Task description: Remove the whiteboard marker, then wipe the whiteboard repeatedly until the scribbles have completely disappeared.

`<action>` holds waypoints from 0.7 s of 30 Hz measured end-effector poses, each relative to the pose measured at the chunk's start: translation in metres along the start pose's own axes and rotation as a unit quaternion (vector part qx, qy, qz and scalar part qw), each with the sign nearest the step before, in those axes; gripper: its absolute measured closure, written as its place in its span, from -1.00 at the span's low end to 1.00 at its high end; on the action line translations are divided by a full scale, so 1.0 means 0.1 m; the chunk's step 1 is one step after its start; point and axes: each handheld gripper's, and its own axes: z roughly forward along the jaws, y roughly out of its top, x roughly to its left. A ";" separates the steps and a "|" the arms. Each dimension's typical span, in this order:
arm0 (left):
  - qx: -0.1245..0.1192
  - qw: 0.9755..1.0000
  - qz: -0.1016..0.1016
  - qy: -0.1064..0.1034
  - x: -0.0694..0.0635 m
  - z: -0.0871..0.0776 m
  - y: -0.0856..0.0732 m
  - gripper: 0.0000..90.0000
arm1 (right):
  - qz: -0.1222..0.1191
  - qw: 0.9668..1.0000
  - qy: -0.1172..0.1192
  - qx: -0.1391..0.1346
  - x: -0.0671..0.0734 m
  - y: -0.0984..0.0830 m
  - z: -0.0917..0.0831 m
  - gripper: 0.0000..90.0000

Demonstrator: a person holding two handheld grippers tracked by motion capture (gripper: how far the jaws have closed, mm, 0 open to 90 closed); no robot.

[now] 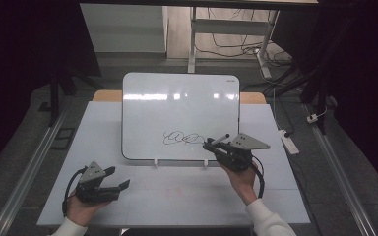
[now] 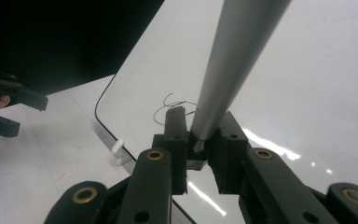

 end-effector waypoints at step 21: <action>0.011 1.000 -0.003 -0.002 0.05 0.06 -0.04 -0.46 | -0.017 1.000 -0.003 0.004 -0.02 0.13 0.61 0.72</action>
